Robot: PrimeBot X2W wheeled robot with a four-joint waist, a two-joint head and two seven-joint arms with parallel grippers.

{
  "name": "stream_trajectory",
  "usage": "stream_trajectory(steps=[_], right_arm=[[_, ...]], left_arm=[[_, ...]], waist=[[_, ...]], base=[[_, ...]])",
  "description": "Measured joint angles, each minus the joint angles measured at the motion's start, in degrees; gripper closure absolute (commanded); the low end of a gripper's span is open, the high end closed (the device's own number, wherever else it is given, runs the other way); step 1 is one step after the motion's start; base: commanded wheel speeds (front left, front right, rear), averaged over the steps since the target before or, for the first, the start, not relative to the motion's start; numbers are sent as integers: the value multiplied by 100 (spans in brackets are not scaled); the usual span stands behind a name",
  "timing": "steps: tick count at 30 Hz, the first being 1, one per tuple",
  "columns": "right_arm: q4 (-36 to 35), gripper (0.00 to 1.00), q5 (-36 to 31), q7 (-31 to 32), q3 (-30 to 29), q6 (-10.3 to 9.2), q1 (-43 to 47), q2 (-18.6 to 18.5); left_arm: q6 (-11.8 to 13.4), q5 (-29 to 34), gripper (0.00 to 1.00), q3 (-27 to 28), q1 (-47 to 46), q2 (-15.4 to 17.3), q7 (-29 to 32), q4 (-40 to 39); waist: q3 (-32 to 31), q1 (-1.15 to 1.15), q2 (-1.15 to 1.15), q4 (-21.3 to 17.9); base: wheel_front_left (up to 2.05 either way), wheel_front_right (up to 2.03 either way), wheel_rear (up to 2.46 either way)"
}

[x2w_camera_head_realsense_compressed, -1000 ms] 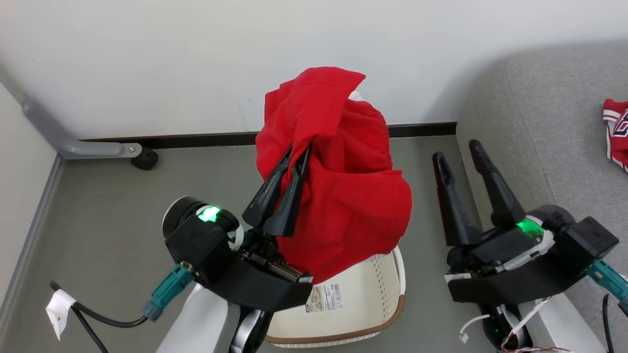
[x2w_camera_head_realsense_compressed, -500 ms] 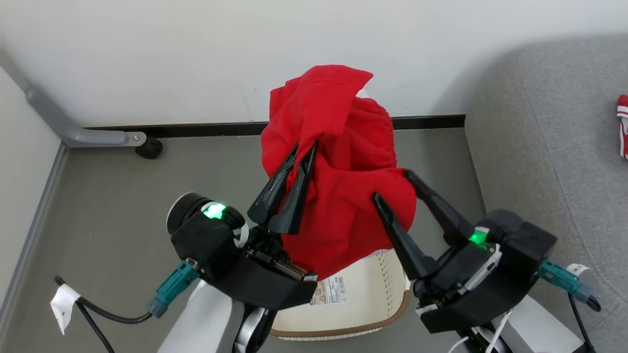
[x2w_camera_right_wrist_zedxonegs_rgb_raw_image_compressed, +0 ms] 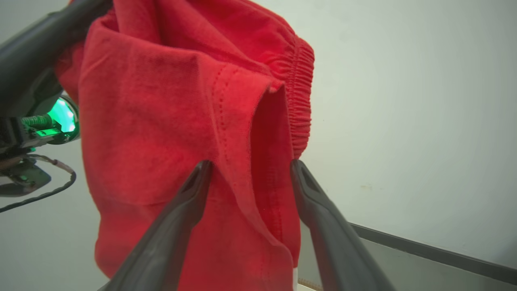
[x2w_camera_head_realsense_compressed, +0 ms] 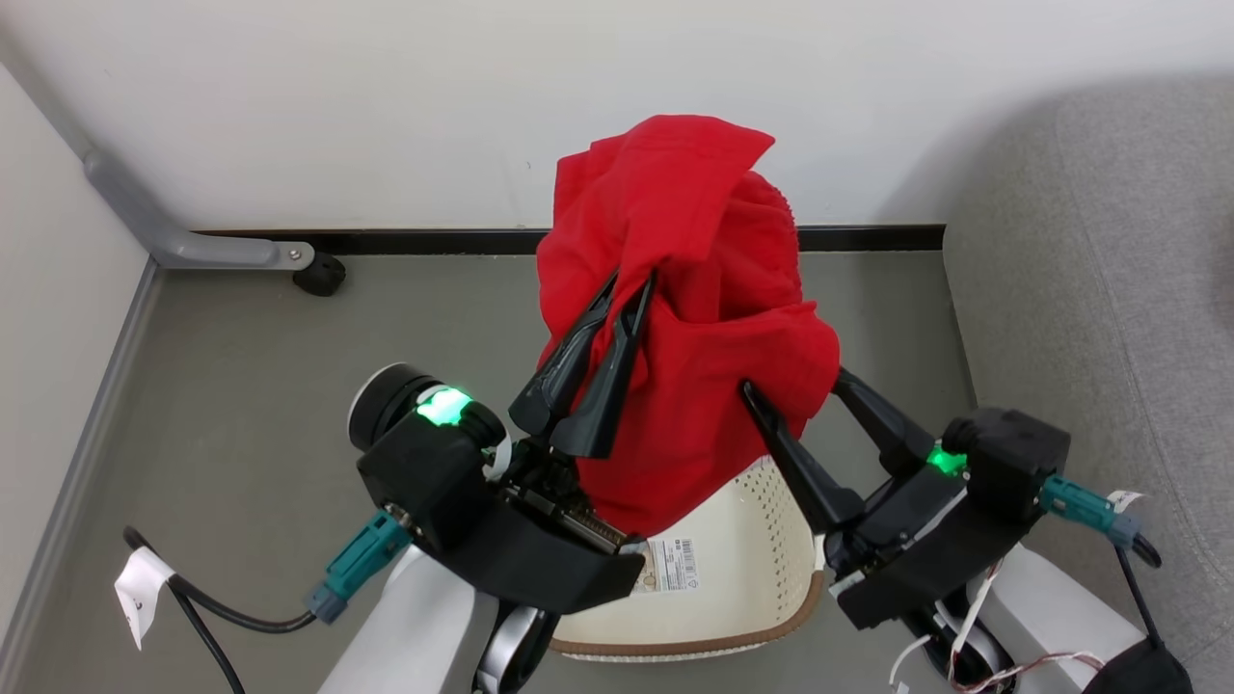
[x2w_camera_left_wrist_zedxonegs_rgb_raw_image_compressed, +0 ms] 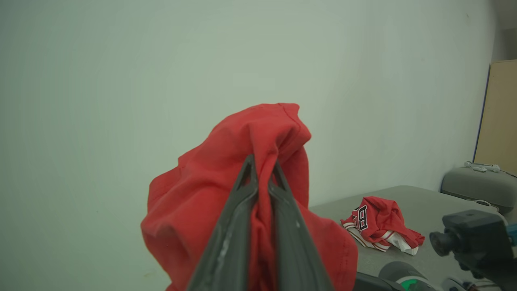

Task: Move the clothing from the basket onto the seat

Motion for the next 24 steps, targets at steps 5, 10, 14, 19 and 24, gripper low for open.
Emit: stream_trajectory(steps=[5, 10, 14, 19, 24], right_arm=[[172, 0, 124, 0, -54, 0, -162, -30], [376, 0, 326, 0, -121, 0, -255, -94], [469, 0, 456, 0, 90, 0, -427, -143], [476, 0, 697, 0, 595, 0, -737, -225], [517, 0, 864, 0, 972, 0, -985, -339]], left_arm=[[0, -2, 100, -60, -6, -2, 0, -2], [-3, -46, 100, -149, -15, -3, -1, -31], [-8, -91, 100, -294, -16, -5, -1, -59], [-53, -112, 100, -469, -21, -7, -1, -83], [-55, -151, 100, -617, -43, -7, -1, -90]], waist=[[6, 0, 0, 45], [11, 0, 0, 108], [22, 0, 0, 160], [42, 0, 0, 224], [61, 0, 0, 286]], base=[[0, 0, 0], [0, 0, 0], [0, 0, 0], [0, 0, 0], [0, 0, 0]])
